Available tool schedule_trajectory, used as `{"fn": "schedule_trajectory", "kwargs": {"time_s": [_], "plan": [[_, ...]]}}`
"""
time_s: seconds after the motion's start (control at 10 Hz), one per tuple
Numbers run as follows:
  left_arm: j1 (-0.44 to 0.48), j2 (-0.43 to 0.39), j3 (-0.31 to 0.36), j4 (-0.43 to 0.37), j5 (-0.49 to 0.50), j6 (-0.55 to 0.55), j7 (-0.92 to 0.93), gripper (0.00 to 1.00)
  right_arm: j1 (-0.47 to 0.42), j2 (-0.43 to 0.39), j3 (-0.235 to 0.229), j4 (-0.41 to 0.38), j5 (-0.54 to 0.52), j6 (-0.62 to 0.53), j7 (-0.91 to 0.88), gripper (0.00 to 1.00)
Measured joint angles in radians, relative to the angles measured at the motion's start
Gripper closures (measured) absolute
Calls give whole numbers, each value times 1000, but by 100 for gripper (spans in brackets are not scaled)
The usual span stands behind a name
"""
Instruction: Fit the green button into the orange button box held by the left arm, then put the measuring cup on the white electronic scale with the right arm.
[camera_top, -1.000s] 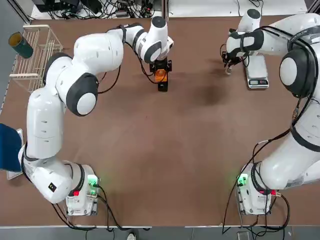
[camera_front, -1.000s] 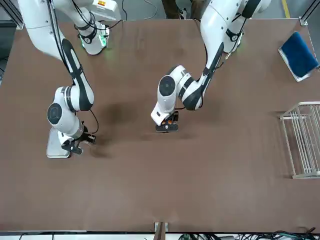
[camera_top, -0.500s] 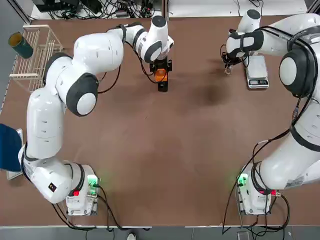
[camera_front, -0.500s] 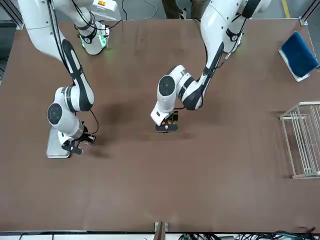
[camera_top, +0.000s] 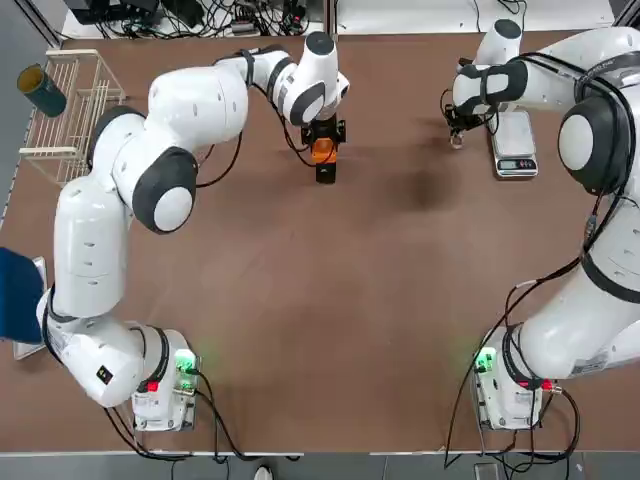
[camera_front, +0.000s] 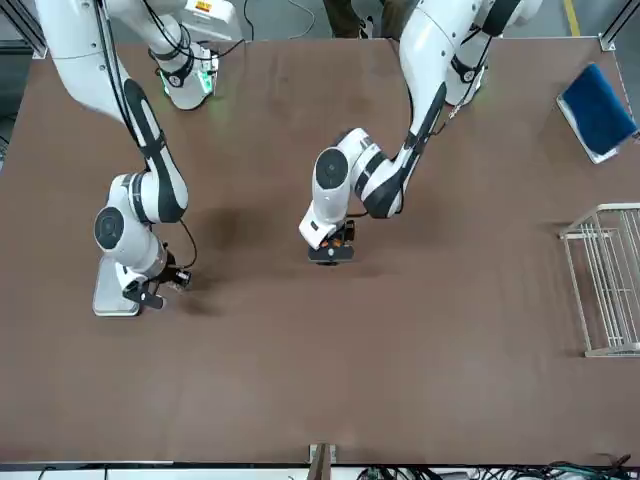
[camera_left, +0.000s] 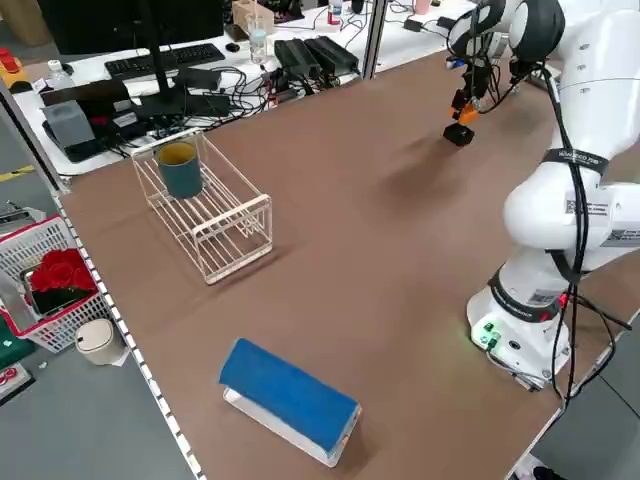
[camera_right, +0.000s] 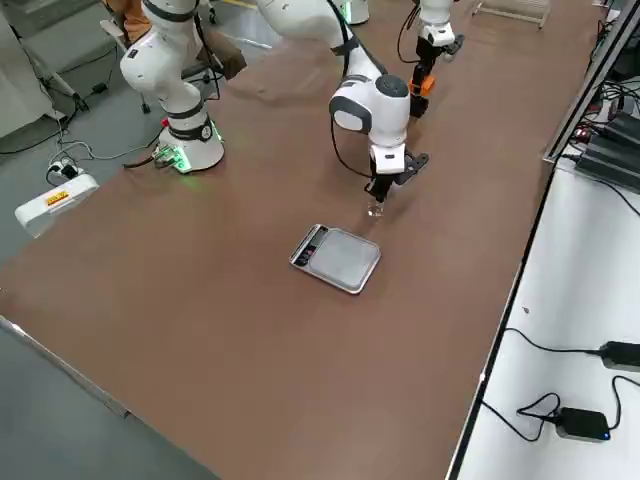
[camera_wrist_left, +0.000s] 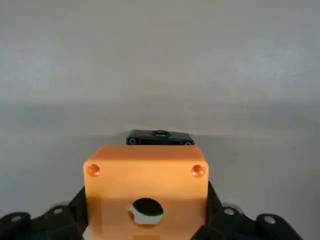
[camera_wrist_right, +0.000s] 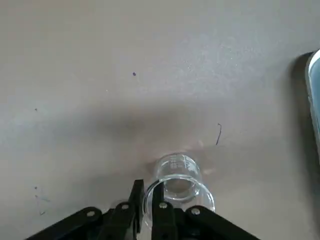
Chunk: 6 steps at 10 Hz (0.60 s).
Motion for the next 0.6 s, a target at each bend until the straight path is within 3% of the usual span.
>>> {"fn": "schedule_trajectory", "kwargs": {"time_s": [0.6], "plan": [[-1, 18, -1, 13, 0, -3, -20, 14, 0, -1, -1, 11, 0, -37, 0, 90]]}}
